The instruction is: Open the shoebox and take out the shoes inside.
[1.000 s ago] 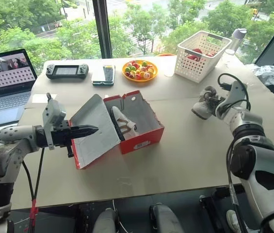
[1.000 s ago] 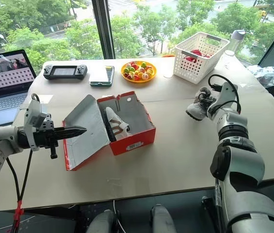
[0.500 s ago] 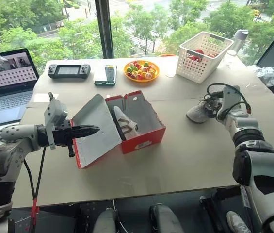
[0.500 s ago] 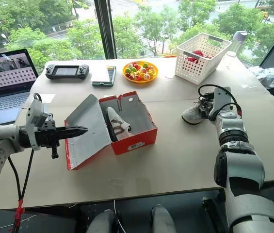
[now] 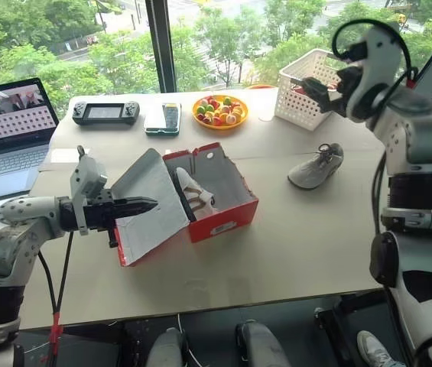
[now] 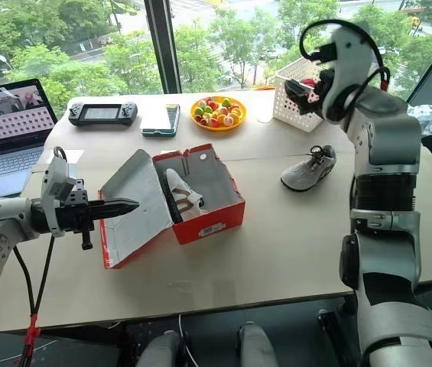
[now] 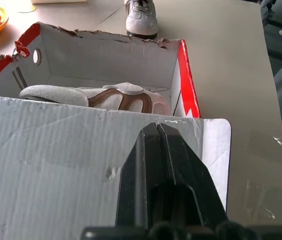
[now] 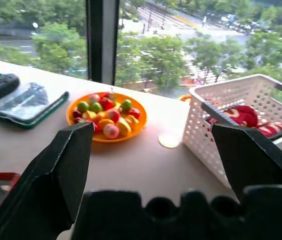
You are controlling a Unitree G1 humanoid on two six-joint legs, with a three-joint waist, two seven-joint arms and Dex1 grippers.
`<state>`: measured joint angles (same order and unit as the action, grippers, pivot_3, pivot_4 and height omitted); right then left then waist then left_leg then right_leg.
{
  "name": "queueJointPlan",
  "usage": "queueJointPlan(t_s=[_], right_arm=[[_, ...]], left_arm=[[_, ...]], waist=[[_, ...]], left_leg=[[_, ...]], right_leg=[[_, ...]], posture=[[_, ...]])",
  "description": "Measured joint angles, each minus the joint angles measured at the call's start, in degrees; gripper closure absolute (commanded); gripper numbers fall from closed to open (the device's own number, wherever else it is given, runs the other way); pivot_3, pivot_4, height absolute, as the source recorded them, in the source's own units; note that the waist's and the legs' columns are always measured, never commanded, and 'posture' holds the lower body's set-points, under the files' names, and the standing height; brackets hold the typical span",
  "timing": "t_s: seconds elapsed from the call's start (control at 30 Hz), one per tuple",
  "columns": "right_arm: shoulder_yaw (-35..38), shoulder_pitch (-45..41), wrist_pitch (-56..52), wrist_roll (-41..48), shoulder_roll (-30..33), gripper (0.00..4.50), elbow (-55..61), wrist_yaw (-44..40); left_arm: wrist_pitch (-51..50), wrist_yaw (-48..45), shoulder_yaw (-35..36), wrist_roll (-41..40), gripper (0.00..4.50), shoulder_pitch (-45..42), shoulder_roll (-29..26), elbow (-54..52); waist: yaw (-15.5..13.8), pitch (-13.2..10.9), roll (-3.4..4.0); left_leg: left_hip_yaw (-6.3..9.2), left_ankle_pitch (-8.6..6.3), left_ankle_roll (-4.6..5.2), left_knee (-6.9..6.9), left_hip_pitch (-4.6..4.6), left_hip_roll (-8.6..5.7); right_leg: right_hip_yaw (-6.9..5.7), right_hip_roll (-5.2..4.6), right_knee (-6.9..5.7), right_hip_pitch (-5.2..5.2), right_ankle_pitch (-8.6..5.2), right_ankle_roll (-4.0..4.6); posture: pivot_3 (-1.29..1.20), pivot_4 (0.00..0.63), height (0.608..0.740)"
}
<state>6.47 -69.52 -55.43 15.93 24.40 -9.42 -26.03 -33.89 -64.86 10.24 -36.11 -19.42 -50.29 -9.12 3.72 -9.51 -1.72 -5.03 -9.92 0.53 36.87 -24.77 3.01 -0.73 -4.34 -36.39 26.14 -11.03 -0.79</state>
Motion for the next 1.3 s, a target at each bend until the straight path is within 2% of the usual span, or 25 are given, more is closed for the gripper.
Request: queueJointPlan(t_s=[0.13, 0.27, 0.4, 0.87, 1.13, 1.23, 1.3], right_arm=[[-1.2, 0.0, -16.9, 7.8, -12.3, 0.04, 5.0, 1.3], [-1.3, 0.5, -24.1, 9.6, -13.0, 0.04, 3.8, 1.8], [-2.0, 1.8, -27.1, 9.9, -12.4, 0.04, 1.7, 1.4], [-15.7, 5.4, -20.5, 7.7, -11.0, 0.04, -12.9, -6.7], [-16.9, 6.0, -16.5, 6.8, -13.0, 0.04, -19.9, -10.4], [-15.1, 5.1, -14.1, 6.9, -14.6, 0.74, -25.8, -11.7], [-14.2, 4.3, -12.2, 6.9, -15.1, 1.39, -29.4, -12.8]], left_arm=[[0.0, 0.1, -0.1, 0.0, 4.5, -0.1, 0.1, 0.0], [0.0, 0.1, -0.1, 0.0, 4.5, -0.1, 0.3, 0.0], [0.0, 0.0, -0.1, 0.0, 4.5, -0.1, 0.3, 0.0], [2.9, 0.7, 2.4, -1.2, 4.5, 4.2, 2.6, -2.7], [2.9, 1.6, 2.4, -1.8, 4.5, 4.8, 2.9, -3.9], [3.1, 2.3, 2.2, -1.7, 4.5, 4.8, 3.6, -3.9], [3.5, 2.8, 2.1, -1.3, 4.5, 4.8, 3.9, -3.9]], waist=[[-0.8, 0.0, -0.01], [-2.7, 0.0, -0.01], [-2.9, 0.0, -0.03], [-1.5, 0.0, -0.03], [-1.3, 0.1, -0.08], [-1.2, 0.1, -0.09], [-1.1, 0.1, -0.11]], left_leg=[[-0.03, 0.0, 0.0, 0.06, -0.04, -0.03], [-0.13, 0.02, 0.0, 0.16, -0.39, -0.09], [-0.15, 0.02, 0.01, 0.16, -0.44, -0.12], [-0.1, 0.02, 0.01, 0.16, -0.43, -0.11], [-0.09, 0.02, 0.01, 0.16, -0.37, -0.1], [-0.1, 0.02, 0.01, 0.16, -0.29, -0.08], [-0.1, 0.02, 0.01, 0.16, -0.06, -0.06]], right_leg=[[-0.03, -0.04, -0.06, 0.02, 0.08, 0.16], [-0.23, -0.08, 0.2, 0.05, 0.1, 0.16], [-0.18, -0.08, 0.28, 0.05, 0.12, 0.13], [-0.16, -0.03, 0.22, 0.05, 0.12, 0.11], [-0.16, -0.02, 0.21, 0.0, 0.11, 0.11], [-0.15, 0.01, 0.18, -0.04, 0.11, 0.11], [-0.13, 0.04, 0.16, -0.21, 0.1, 0.09]], posture=[[0.0, 0.15, 0.733], [0.0, 0.15, 0.733], [0.0, 0.15, 0.733], [0.0, 0.15, 0.733], [0.0, 0.15, 0.733], [0.0, 0.15, 0.733], [0.0, 0.15, 0.733]])
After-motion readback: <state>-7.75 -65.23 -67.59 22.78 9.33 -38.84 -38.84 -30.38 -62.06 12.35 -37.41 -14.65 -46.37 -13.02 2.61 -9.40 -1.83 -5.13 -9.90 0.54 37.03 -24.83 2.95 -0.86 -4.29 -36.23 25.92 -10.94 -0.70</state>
